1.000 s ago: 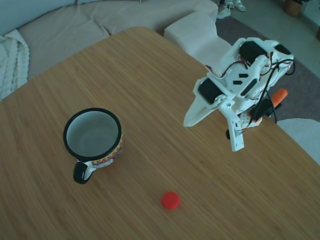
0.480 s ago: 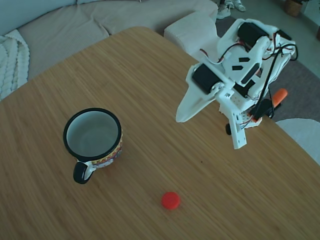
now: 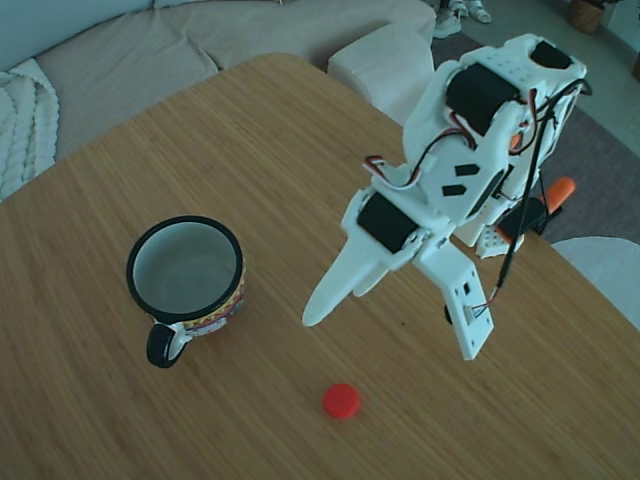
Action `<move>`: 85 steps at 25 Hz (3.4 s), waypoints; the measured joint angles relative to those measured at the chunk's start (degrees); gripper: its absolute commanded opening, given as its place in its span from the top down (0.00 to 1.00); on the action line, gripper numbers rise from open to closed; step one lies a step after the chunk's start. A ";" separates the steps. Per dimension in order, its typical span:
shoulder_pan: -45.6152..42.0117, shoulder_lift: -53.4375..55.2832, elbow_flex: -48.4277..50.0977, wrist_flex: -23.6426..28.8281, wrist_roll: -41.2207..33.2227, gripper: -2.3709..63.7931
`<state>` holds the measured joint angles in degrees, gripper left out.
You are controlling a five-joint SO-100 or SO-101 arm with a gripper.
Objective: Grasp a red cap and put it in the cup.
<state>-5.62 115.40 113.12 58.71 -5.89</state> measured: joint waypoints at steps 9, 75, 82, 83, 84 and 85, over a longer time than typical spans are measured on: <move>-2.46 -17.58 -14.15 8.09 0.00 0.22; -10.20 -55.63 -38.14 17.23 -0.62 0.22; -8.70 -58.10 -38.06 17.23 -0.62 0.22; -8.44 -58.97 -38.06 17.14 -0.62 0.22; -8.26 -59.24 -38.14 17.14 -0.62 0.22; -8.26 -59.33 -38.14 17.14 -0.53 0.22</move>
<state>-13.89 56.07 74.97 75.85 -6.42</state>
